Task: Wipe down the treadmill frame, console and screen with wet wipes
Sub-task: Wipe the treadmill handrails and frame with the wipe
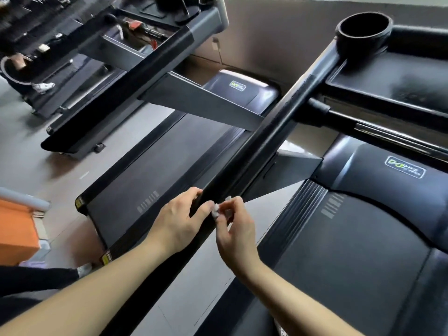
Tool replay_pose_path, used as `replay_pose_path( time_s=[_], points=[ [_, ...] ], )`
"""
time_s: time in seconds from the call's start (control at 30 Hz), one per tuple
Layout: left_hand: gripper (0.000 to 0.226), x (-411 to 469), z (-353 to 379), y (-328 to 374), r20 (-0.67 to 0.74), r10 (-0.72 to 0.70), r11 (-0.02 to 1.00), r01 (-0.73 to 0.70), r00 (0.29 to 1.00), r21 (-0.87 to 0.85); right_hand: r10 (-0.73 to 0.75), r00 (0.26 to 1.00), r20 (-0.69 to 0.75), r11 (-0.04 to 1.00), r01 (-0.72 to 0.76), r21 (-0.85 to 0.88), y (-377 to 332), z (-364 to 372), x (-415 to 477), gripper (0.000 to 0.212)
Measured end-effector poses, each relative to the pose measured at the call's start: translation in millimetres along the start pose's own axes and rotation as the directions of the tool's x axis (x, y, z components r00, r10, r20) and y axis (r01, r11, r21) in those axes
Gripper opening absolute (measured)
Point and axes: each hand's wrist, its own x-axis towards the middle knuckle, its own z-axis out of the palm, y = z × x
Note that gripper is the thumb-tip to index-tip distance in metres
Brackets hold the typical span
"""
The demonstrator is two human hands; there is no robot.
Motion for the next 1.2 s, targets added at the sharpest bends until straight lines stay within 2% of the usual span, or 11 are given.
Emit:
replay_pose_path(
  time_s=[0.1,0.23,0.33,0.4,0.47,0.57,0.63,0.73,0.83,0.97,1.2],
  points=[
    [0.031,0.5,0.7,-0.8,0.001,-0.007,1.0,0.007,1.0,0.007,0.081,0.987,-0.135,0.996,-0.076,0.043,11.0,-13.3,39.8,0.015],
    [0.022,-0.4,1.1,0.8,0.003,-0.004,1.0,0.004,1.0,0.004,0.215,0.92,-0.329,0.976,-0.192,0.1,18.5,-30.7,86.6,0.008],
    [0.023,-0.2,1.4,0.7,0.004,0.006,1.0,-0.006,1.0,0.016,0.317,0.902,-0.292,0.941,-0.26,0.218,22.2,-9.4,55.4,0.005],
    [0.024,0.8,2.0,0.2,-0.002,0.006,1.0,-0.006,1.0,0.017,0.383,0.91,-0.157,0.898,-0.327,0.293,21.3,13.0,9.0,0.008],
    [0.026,1.1,2.1,-1.1,-0.001,0.012,1.0,-0.012,1.0,0.014,0.369,0.928,-0.047,0.887,-0.336,0.317,15.6,26.9,-25.3,0.011],
    [0.027,1.2,2.8,-1.5,0.014,0.018,1.0,-0.018,1.0,-0.004,0.365,0.918,-0.153,0.899,-0.305,0.315,17.8,18.9,-1.7,0.011],
    [0.03,1.4,2.8,-2.5,0.016,0.021,1.0,-0.021,1.0,-0.008,0.402,0.877,-0.264,0.891,-0.308,0.333,19.9,4.8,35.8,0.006],
    [0.032,0.8,2.7,-1.5,0.022,0.023,1.0,-0.022,1.0,-0.014,0.446,0.829,-0.337,0.877,-0.328,0.351,23.2,-5.4,63.0,0.006],
    [0.033,0.6,1.8,-0.3,0.018,0.04,0.999,-0.04,0.999,-0.015,0.5,0.811,-0.303,0.84,-0.368,0.399,22.9,15.2,37.9,0.007],
    [0.036,0.3,1.5,1.4,0.019,0.062,0.998,-0.062,0.998,-0.016,0.49,0.85,-0.193,0.831,-0.388,0.398,25.3,33.1,-2.8,0.012],
    [0.037,-0.5,-0.4,1.8,0.039,0.089,0.996,-0.089,0.995,0.01,0.497,0.814,-0.301,0.851,-0.388,0.353,26.5,-5.1,71.5,0.008]
  ],
)
